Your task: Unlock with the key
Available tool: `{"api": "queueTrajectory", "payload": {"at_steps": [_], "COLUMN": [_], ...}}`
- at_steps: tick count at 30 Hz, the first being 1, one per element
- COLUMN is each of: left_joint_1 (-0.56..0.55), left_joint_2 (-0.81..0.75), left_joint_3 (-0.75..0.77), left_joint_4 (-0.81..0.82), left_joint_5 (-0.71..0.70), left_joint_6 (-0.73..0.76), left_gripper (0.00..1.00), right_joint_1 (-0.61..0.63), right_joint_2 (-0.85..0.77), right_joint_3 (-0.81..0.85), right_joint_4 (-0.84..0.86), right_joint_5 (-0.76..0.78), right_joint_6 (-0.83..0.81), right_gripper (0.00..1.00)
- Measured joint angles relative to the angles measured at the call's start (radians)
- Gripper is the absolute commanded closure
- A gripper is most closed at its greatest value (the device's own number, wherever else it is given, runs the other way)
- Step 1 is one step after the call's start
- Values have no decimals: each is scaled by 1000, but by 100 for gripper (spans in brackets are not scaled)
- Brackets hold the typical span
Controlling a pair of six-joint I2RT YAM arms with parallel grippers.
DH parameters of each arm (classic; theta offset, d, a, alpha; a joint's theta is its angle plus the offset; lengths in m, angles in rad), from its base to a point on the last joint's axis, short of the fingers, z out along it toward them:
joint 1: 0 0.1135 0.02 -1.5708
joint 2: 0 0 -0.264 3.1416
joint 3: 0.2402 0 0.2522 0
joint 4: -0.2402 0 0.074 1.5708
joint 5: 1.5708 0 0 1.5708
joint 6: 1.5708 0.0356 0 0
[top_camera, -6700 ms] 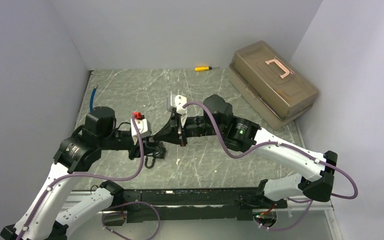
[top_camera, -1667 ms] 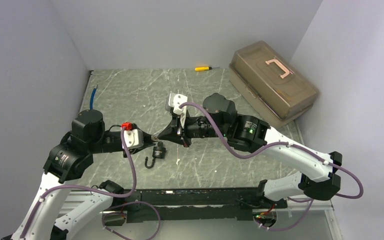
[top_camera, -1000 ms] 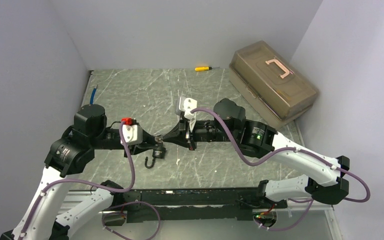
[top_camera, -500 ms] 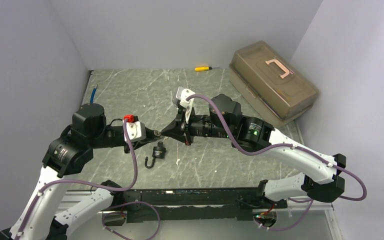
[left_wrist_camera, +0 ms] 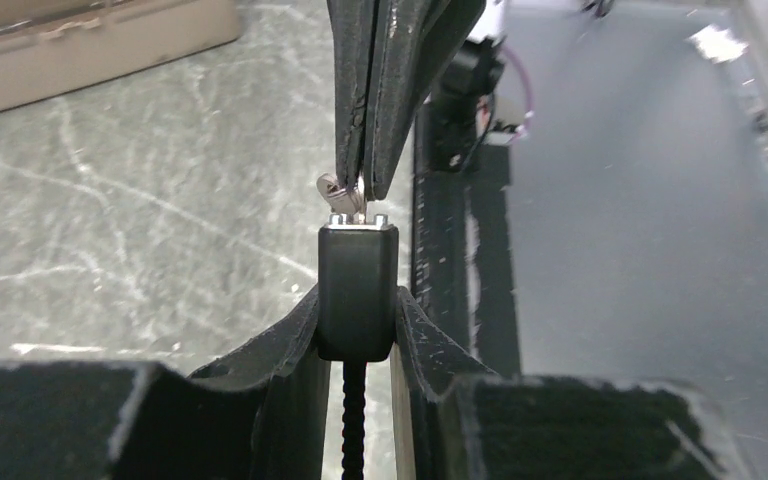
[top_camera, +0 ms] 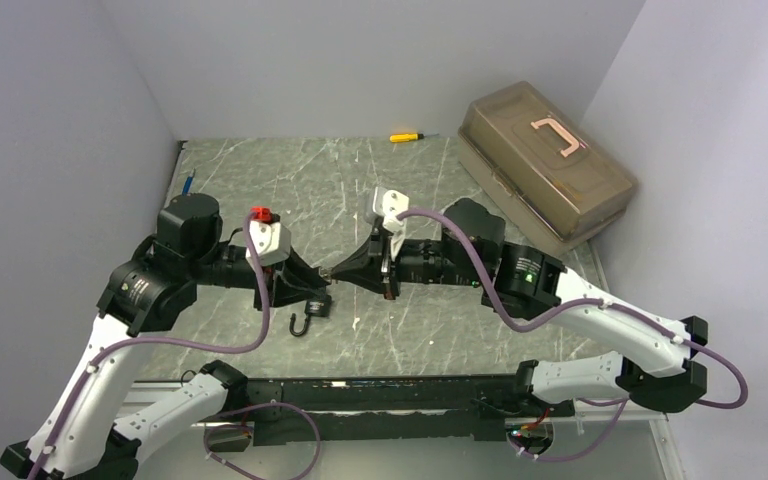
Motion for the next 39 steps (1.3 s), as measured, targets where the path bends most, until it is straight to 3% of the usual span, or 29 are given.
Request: {"api": "queueTrajectory", "payload": {"at_steps": [8, 19, 30, 39], "left_joint_1": [2, 3, -11, -101], "left_joint_2": [13, 3, 7, 22], "left_joint_3": [-1, 15, 174, 192], "left_joint_4": [129, 92, -183, -252], "left_joint_5": [153, 155, -140, -356], "left_joint_6": [-166, -156, 98, 295], "left_gripper": [100, 100, 100, 100], "right_joint_1": [38, 68, 64, -26], "right_joint_2": [-35, -24, 58, 66], "right_joint_3": [-2, -2, 19, -73], "right_joint_4": [45, 71, 90, 166], "right_joint_5": [-4, 8, 49, -27], "right_joint_6": [-85, -111, -25, 148], "right_gripper": [100, 100, 100, 100]}}
